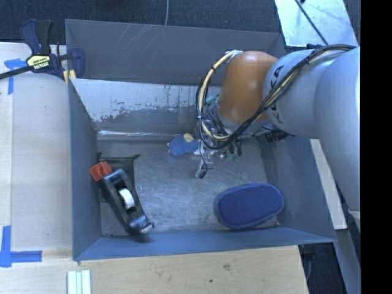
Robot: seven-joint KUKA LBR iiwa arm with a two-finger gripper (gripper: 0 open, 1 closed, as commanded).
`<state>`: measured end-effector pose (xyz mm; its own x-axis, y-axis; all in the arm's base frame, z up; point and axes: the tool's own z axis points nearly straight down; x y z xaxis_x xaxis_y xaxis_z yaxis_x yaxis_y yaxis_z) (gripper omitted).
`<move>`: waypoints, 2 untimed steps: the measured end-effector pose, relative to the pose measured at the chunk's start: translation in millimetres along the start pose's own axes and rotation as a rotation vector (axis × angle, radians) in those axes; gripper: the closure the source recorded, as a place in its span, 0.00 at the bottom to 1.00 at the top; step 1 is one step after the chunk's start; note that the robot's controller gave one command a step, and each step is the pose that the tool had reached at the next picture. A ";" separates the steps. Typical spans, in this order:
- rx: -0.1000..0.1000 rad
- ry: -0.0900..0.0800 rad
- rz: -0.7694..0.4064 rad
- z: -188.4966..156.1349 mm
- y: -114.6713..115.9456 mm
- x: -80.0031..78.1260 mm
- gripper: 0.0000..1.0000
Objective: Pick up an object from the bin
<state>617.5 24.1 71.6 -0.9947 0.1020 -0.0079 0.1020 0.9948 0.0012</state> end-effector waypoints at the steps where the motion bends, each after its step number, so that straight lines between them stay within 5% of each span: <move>1: 0.004 0.014 0.106 0.4 16.3 -7.3 0.00; 2: 0.002 0.006 0.104 -0.1 17.1 -9.0 1.00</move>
Offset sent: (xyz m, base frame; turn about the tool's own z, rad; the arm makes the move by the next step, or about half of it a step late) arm 0.0100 0.0167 -0.0002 0.1067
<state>628.2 40.2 71.8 -0.9787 0.2052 -0.0022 0.2052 0.9787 0.0001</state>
